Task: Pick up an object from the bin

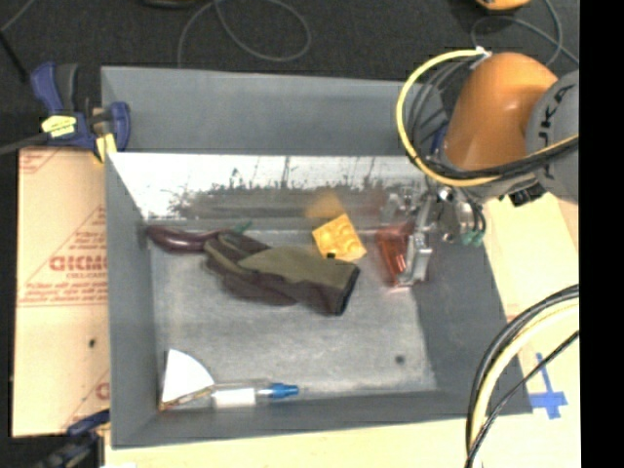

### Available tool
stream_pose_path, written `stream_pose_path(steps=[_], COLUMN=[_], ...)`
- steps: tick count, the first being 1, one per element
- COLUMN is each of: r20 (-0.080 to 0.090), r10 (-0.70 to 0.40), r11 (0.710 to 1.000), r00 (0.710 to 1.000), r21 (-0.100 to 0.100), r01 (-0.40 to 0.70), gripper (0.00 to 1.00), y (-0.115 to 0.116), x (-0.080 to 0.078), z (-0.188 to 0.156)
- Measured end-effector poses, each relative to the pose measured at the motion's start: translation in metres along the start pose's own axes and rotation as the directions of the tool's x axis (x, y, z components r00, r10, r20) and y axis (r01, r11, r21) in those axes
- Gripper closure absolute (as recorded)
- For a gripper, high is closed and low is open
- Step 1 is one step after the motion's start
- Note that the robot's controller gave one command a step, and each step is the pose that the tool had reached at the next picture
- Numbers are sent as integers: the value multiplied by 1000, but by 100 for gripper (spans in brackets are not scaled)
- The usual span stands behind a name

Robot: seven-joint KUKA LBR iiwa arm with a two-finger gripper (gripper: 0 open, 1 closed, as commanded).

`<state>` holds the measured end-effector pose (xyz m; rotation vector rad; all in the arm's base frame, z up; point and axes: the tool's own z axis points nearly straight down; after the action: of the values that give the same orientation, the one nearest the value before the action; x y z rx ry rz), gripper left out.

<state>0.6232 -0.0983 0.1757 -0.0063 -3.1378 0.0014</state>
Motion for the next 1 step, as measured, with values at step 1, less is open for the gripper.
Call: stream_pose_path(steps=[1], r20=[8], r10=[-2], r11=[1000], r00=[1000], r21=[1], r01=[2], gripper=[0], y=[0], x=[-2], z=[-5])
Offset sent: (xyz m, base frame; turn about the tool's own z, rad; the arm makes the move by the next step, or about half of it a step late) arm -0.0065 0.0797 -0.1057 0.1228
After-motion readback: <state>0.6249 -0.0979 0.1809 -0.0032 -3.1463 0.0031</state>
